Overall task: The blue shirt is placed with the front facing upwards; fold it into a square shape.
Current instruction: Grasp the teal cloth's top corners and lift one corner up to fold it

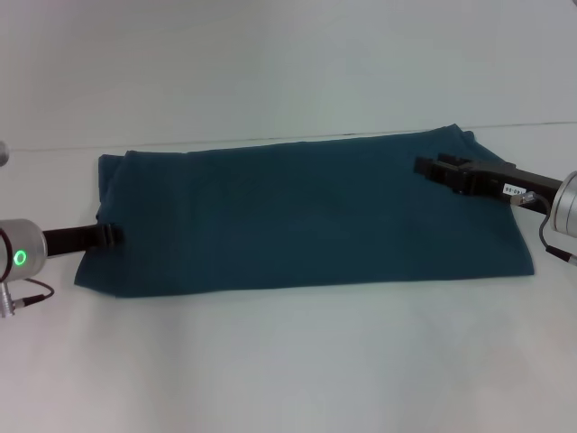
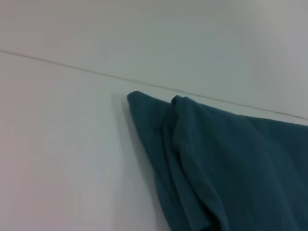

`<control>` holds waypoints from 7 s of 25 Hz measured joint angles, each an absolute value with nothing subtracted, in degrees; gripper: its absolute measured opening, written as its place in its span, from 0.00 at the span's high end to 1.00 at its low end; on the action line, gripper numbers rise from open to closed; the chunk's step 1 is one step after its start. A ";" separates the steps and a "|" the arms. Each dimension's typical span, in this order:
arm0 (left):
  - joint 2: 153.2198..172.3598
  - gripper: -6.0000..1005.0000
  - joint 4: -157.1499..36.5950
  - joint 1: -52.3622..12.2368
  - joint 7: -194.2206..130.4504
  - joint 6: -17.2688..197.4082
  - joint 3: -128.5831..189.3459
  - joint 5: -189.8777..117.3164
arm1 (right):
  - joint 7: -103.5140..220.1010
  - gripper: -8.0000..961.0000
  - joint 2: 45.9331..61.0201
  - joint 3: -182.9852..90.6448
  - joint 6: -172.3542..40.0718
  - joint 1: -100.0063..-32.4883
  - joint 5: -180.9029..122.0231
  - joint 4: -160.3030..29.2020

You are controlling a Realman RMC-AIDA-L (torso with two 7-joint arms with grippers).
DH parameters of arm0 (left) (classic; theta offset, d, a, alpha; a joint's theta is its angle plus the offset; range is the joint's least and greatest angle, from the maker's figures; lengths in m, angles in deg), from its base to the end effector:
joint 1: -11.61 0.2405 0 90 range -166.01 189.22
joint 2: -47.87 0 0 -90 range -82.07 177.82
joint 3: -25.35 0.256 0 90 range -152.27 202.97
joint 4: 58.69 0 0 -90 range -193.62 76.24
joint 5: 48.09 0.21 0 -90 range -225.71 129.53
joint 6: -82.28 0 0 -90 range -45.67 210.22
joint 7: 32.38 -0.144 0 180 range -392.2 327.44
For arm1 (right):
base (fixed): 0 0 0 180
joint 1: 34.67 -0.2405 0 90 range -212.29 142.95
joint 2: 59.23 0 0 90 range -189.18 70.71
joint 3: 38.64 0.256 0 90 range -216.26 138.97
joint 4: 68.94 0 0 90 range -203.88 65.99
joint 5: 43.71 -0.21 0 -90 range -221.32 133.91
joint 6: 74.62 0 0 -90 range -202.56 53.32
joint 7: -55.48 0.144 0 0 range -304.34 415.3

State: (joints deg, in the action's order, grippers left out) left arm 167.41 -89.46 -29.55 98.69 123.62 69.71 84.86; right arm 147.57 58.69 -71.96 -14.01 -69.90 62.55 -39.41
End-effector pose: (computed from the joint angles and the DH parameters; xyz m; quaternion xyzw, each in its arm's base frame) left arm -0.2968 0.4250 -0.0126 -0.7449 -0.5557 -0.1138 0.3513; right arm 0.2905 0.4008 0.0193 -0.8056 0.4138 0.2784 0.3199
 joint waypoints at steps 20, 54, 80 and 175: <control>169.48 0.99 -93.79 -31.34 95.25 127.45 69.74 81.86 | 148.12 0.62 58.71 -71.38 -14.04 -69.45 62.03 -38.51; 171.95 0.99 -109.30 -28.97 98.95 139.13 71.74 81.72 | 102.69 0.69 60.76 -71.63 -14.69 -67.31 32.59 -52.14; 172.26 0.99 -132.94 -20.52 108.49 149.72 81.77 73.28 | 86.00 0.97 61.70 -71.49 -22.89 -85.05 32.65 -77.88; 172.03 0.99 -137.96 -15.85 104.82 154.16 79.87 64.73 | 94.94 0.97 60.76 -28.98 -26.27 -79.81 84.85 -91.68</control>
